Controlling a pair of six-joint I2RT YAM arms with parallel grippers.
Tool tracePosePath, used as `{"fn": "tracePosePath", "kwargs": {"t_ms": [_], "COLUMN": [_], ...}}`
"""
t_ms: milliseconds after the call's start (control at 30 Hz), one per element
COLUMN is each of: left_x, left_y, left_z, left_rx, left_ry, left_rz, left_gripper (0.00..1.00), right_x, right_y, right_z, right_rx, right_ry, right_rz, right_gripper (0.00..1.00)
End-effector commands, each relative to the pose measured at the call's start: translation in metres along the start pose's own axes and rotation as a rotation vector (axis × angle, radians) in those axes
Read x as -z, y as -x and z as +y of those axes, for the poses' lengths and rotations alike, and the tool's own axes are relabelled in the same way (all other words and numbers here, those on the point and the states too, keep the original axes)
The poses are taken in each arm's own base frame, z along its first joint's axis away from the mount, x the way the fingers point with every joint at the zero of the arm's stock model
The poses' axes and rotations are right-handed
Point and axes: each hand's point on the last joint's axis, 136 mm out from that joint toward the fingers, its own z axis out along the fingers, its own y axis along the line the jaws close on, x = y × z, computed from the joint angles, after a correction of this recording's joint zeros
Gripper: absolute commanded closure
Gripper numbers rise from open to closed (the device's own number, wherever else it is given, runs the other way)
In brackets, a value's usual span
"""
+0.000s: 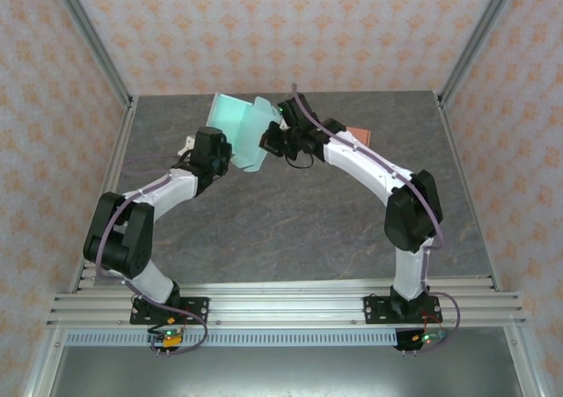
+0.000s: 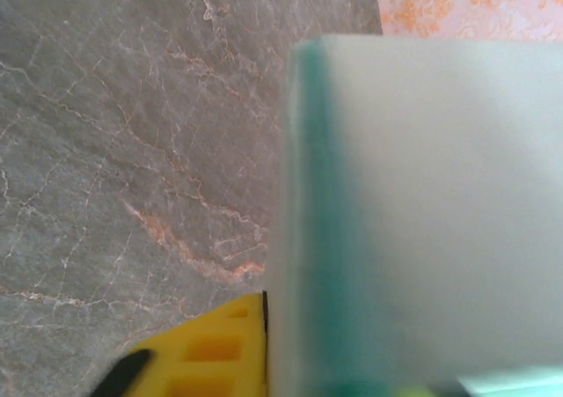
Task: Fold the paper box
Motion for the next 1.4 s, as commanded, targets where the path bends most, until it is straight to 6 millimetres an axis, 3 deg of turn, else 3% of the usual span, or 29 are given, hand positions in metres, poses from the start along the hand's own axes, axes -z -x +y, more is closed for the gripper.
{"fn": "tracePosePath", "kwargs": {"t_ms": [0, 100, 200, 267, 333, 500, 567, 633, 767, 900, 967, 1033, 1133, 1233, 1367], "left_x": [0.008, 0.02, 0.035, 0.048, 0.066, 0.111, 0.116, 0.108, 0.079, 0.049, 0.046, 0.049, 0.065, 0.082, 0.102], "left_y": [-0.01, -0.008, -0.015, -0.019, -0.011, 0.041, 0.053, 0.052, 0.015, -0.048, -0.075, -0.094, -0.111, -0.122, -0.155], "left_z": [-0.028, -0.031, -0.029, -0.023, -0.014, 0.002, 0.0, 0.0, -0.023, -0.042, -0.045, -0.047, -0.047, -0.038, -0.013], "left_rx": [0.028, 0.017, -0.056, -0.109, -0.178, -0.48, -0.57, -0.628, -0.735, -0.784, -0.787, -0.766, -0.764, -0.821, -1.001], "left_ry": [-0.074, -0.105, -0.105, -0.097, -0.086, 0.004, 0.025, 0.036, -0.095, -0.361, -0.442, -0.51, -0.601, -0.631, -0.642], "left_rz": [0.022, 0.025, 0.073, 0.103, 0.072, -0.185, -0.228, -0.197, -0.019, 0.249, 0.395, 0.5, 0.59, 0.658, 0.807], "left_gripper": [0.59, 0.34, 0.23, 0.22, 0.22, 0.18, 0.15, 0.15, 0.15, 0.16, 0.18, 0.19, 0.18, 0.17, 0.16], "right_x": [0.006, 0.014, 0.032, 0.046, 0.062, 0.109, 0.124, 0.135, 0.147, 0.143, 0.137, 0.135, 0.13, 0.13, 0.127], "right_y": [0.008, 0.017, 0.025, 0.023, 0.008, 0.001, 0.002, -0.003, -0.003, 0.004, 0.003, 0.006, 0.001, 0.0, -0.011], "right_z": [-0.009, -0.024, -0.048, -0.061, -0.069, -0.103, -0.109, -0.109, -0.107, -0.103, -0.099, -0.091, -0.097, -0.107, -0.12], "right_rx": [0.073, 0.153, 0.312, 0.482, 0.69, 1.043, 1.116, 1.212, 1.413, 1.567, 1.638, 1.7, 1.748, 1.755, 1.756], "right_ry": [-0.093, -0.165, -0.27, -0.32, -0.34, -0.533, -0.583, -0.588, -0.628, -0.621, -0.564, -0.503, -0.393, -0.341, -0.291], "right_rz": [-0.025, -0.029, -0.01, 0.04, 0.141, 0.264, 0.294, 0.343, 0.405, 0.383, 0.333, 0.243, 0.193, 0.17, 0.223], "right_gripper": [1.0, 1.0, 1.0, 1.0, 0.97, 0.99, 0.97, 0.97, 0.96, 0.96, 0.96, 0.97, 1.0, 1.0, 1.0]}}
